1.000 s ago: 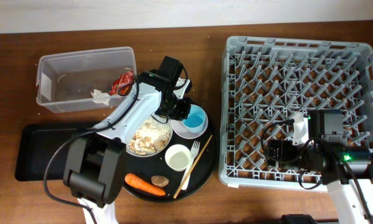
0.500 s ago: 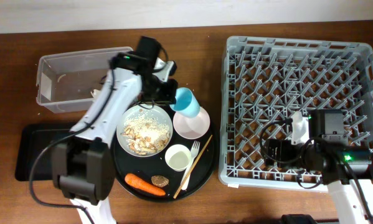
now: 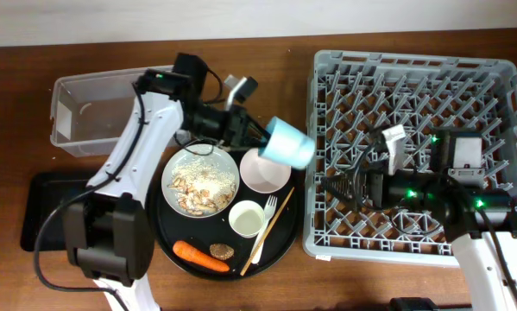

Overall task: Sort waste into correct bins and load items into the dishwasher rack
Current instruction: 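Lift the blue cup and hand it to the right gripper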

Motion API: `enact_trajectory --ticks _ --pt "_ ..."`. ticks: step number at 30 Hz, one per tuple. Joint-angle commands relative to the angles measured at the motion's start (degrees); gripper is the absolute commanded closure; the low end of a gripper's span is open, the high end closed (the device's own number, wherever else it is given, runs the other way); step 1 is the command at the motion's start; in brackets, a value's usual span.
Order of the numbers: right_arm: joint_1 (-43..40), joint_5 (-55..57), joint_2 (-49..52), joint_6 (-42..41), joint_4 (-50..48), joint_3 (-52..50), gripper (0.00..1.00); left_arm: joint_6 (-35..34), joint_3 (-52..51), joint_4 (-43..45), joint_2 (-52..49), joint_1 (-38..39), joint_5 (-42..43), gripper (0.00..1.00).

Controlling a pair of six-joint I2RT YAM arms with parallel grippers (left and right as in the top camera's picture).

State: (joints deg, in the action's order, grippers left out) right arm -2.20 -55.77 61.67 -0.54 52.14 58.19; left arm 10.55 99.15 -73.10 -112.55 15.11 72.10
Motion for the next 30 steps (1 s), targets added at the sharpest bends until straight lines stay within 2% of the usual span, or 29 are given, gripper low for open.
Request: enact_trajectory --ticks 1,15,27,30 --pt "0.33 -12.15 -0.02 4.24 -0.07 1.27 0.02 9.22 0.92 -4.94 1.97 1.62 1.64 1.0" --pt "2.67 -10.36 0.52 4.81 -0.81 1.25 0.01 9.75 0.92 -5.38 1.97 5.38 9.68 1.0" --pt "3.74 -9.99 0.74 4.59 -4.44 1.25 0.05 9.73 0.92 -5.35 1.97 8.9 9.57 0.99" --pt "3.74 -9.97 0.74 4.61 -4.48 1.25 0.09 9.73 0.92 -4.94 1.97 9.9 9.53 1.0"
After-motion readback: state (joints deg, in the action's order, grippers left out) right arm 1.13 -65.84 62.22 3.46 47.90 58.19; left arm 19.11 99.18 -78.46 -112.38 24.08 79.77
